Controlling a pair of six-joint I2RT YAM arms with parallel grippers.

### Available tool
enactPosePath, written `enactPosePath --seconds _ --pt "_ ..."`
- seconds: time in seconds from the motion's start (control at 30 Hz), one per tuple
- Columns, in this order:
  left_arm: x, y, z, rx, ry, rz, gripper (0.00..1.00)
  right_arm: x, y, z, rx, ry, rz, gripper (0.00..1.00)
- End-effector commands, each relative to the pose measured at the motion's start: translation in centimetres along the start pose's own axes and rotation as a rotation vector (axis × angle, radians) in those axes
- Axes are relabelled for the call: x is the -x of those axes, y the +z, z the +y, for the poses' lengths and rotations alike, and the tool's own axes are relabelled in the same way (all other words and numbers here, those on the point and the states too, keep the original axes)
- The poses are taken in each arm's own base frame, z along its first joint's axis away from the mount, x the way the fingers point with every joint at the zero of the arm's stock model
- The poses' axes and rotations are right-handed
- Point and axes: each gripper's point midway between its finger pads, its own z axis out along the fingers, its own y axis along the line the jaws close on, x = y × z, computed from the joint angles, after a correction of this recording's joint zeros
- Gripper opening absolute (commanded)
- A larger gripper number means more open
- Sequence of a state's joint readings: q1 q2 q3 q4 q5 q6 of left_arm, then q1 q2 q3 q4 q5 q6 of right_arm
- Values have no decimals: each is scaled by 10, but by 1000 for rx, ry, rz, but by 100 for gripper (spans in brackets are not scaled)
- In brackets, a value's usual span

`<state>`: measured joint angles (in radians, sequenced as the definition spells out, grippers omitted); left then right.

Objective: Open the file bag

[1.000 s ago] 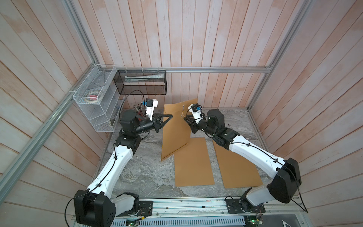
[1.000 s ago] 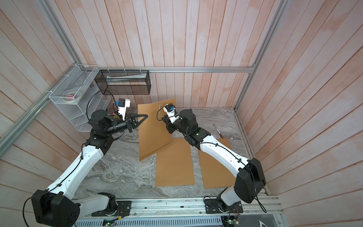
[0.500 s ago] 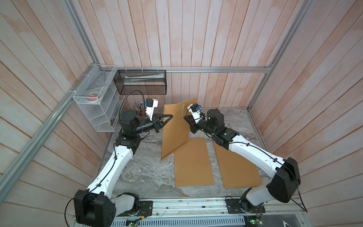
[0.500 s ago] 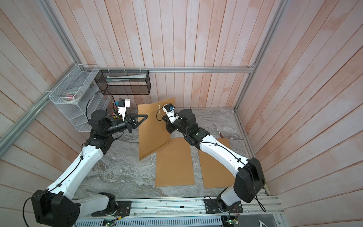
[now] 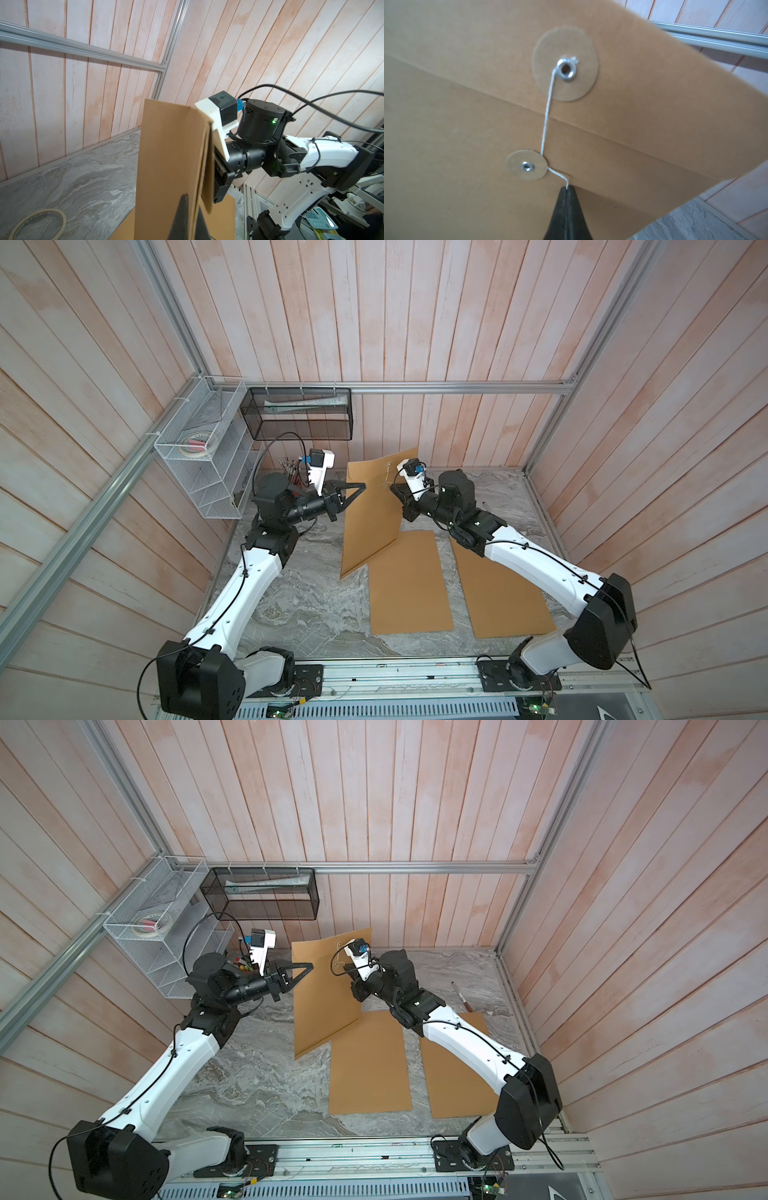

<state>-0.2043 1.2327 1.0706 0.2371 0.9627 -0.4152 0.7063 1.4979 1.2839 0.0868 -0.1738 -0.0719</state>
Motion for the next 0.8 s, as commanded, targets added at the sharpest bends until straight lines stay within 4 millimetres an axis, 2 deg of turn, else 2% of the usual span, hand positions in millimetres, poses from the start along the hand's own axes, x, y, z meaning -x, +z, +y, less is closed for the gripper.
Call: enactPosePath --seconds 0.0,0.37,0.77 --pt "-2 -1 -4 -6 10 -10 0 25 -11 -1 -18 -6 -67 0" --pt "-7 0 2 9 4 -10 0 36 -19 5 2 -11 -89 0" --pt "-14 0 7 17 -10 -7 0 47 -23 20 63 -15 -120 0"
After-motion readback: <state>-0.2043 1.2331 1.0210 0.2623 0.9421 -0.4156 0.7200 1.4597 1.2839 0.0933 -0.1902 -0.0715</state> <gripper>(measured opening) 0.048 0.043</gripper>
